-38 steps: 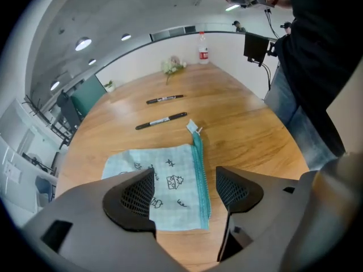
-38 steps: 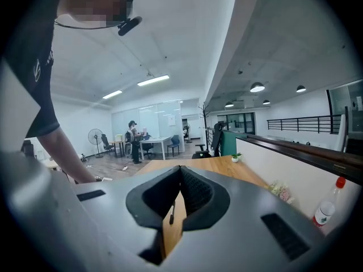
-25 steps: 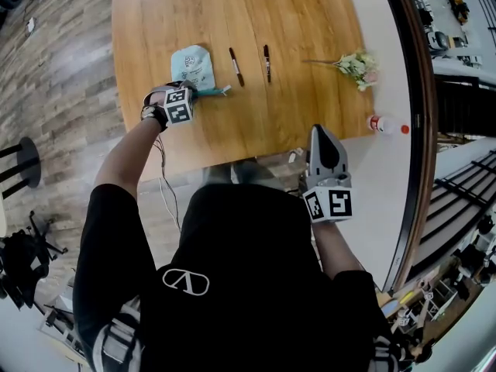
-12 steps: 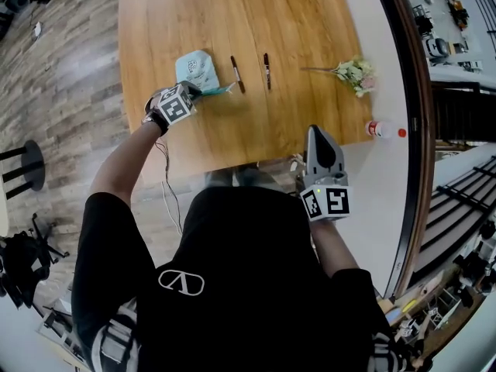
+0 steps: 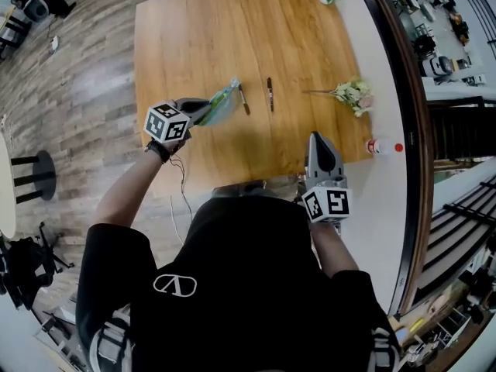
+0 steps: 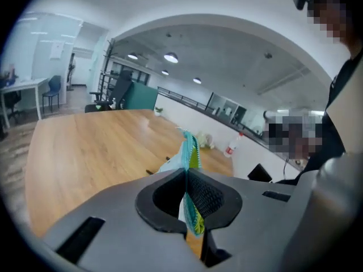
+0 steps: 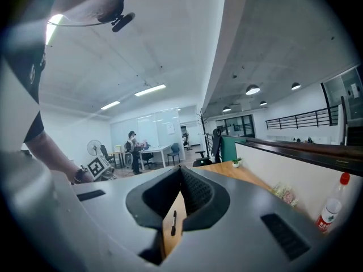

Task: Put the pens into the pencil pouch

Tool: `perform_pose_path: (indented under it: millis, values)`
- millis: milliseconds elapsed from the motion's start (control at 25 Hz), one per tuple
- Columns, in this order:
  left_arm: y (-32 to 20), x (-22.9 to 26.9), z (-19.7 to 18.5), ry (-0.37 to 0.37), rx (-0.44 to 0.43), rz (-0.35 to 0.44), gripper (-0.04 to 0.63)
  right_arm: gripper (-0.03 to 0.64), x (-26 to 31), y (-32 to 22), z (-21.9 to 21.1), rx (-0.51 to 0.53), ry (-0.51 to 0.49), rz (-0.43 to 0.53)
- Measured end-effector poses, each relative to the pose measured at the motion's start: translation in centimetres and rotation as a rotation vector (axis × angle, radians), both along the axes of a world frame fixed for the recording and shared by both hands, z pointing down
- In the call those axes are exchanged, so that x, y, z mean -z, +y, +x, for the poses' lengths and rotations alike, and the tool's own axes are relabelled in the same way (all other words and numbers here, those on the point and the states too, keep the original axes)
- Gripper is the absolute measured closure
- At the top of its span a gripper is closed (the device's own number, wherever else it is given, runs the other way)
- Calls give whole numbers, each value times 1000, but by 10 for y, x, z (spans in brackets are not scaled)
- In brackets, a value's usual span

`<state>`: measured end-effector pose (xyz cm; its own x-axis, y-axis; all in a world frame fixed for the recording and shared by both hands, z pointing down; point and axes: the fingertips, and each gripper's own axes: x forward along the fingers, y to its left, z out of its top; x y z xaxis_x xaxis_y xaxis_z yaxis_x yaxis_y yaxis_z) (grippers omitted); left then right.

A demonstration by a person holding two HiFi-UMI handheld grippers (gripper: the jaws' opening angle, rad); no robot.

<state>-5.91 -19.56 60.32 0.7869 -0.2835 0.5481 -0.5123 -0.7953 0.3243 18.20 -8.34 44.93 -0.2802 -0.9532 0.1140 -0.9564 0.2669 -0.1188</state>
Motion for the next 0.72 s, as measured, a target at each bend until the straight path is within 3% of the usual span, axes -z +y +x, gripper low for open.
perform_pose_path:
  millis: [280, 600, 720]
  values:
    - [25, 75, 22, 303, 204, 2, 580, 617, 6, -8, 2, 1, -25, 18]
    - [48, 109, 26, 474, 385, -6, 580, 617, 16, -19, -7, 12, -30, 50]
    - [54, 110, 27, 486, 405, -13, 580, 592, 35, -21, -12, -8, 41, 152]
